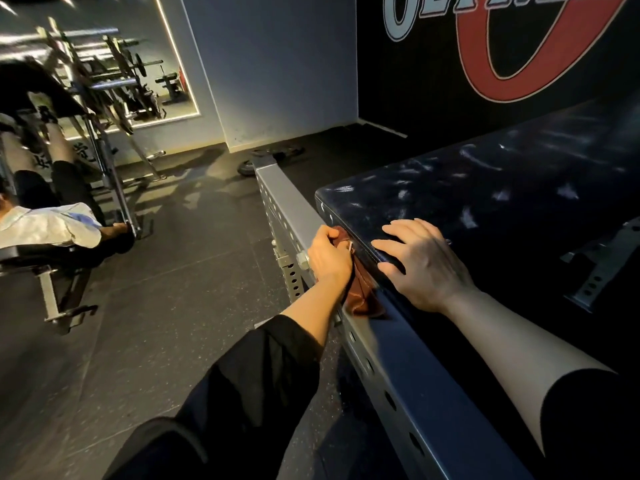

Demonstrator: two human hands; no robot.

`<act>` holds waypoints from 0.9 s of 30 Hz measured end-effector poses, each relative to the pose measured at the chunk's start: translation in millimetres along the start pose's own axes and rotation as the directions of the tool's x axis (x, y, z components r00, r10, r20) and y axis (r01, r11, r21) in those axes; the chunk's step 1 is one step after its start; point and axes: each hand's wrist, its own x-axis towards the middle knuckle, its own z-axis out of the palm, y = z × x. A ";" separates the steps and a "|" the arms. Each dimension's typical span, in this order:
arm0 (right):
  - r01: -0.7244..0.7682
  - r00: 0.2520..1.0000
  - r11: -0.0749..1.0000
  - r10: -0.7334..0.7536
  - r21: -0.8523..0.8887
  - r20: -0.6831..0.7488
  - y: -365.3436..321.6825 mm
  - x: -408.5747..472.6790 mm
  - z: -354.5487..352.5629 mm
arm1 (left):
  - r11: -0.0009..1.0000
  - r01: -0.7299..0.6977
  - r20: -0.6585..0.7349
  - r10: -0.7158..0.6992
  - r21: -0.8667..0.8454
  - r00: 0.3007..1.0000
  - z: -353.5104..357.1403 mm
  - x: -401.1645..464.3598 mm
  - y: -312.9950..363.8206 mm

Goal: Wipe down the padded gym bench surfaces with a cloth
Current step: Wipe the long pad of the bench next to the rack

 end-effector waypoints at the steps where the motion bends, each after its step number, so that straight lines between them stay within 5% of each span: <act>1: -0.008 1.000 1.000 0.008 0.000 0.002 0.0 0.0 -0.4 | 0.998 -0.017 -0.027 0.015 -0.064 1.000 -2.2 0.2 1.5; 4: -0.019 1.000 1.000 0.019 -0.005 0.007 0.4 1.0 -0.7 | 0.974 -0.140 -0.094 0.125 -0.179 0.988 -2.3 5.3 9.4; 8: -0.022 1.000 1.000 0.022 -0.004 0.020 0.4 1.1 0.1 | 0.973 -0.201 -0.085 0.192 -0.115 0.978 6.2 6.1 9.2; 14: -0.038 0.999 0.999 0.038 -0.021 0.025 -1.1 0.4 -1.9 | 0.997 -0.063 0.007 0.063 0.041 0.998 -2.1 6.6 -6.0; 20: -0.019 1.000 1.000 0.019 -0.023 0.013 -0.8 0.7 -1.0 | 0.991 -0.100 -0.045 0.096 -0.090 0.994 -3.6 -0.1 0.6; 25: -0.022 1.000 0.999 0.022 -0.034 0.009 -1.8 0.1 -2.2 | 0.998 0.029 0.050 -0.031 0.048 0.998 -10.2 10.1 2.1; 27: -0.038 0.999 0.999 0.038 -0.028 0.014 -3.1 -0.6 -2.7 | 0.996 0.069 0.031 -0.067 -0.060 0.997 -11.4 3.8 6.0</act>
